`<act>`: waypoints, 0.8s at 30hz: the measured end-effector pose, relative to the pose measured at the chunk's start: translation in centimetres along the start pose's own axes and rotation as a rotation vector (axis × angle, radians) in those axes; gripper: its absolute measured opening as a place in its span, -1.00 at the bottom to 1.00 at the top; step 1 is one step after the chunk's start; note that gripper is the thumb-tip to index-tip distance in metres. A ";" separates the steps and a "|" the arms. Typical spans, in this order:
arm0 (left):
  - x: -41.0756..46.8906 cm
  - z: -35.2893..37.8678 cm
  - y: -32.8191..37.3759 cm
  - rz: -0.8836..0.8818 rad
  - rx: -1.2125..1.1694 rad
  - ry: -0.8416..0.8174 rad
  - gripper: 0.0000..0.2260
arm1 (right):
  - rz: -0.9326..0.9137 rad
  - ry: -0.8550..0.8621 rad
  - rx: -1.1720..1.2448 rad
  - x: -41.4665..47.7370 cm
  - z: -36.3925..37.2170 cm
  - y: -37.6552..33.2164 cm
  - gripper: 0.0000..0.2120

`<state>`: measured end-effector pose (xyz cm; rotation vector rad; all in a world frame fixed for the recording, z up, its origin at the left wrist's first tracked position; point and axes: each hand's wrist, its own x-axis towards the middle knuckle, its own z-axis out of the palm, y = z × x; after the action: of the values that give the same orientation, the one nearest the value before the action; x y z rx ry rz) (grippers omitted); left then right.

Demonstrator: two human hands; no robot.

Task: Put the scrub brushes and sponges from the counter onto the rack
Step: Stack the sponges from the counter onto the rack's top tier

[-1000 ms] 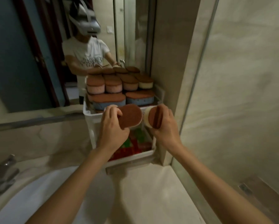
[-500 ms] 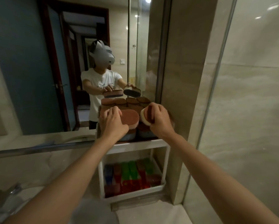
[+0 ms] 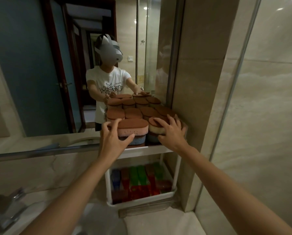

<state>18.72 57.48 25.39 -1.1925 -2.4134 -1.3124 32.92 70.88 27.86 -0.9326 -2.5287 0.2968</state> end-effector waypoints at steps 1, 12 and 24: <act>0.0 0.0 -0.1 -0.035 -0.040 -0.021 -0.35 | 0.005 -0.015 0.016 0.0 0.1 -0.1 -0.37; 0.5 -0.5 -0.3 -0.078 -0.085 -0.057 -0.37 | -0.018 0.083 0.055 0.7 0.3 -0.2 -0.38; 0.8 0.4 1.0 -0.097 -0.031 -0.002 -0.34 | 0.016 0.022 -0.058 0.8 1.0 0.5 -0.34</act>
<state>18.98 58.49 26.16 -1.0975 -2.4897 -1.3813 32.17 71.75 27.06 -0.9724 -2.5231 0.2180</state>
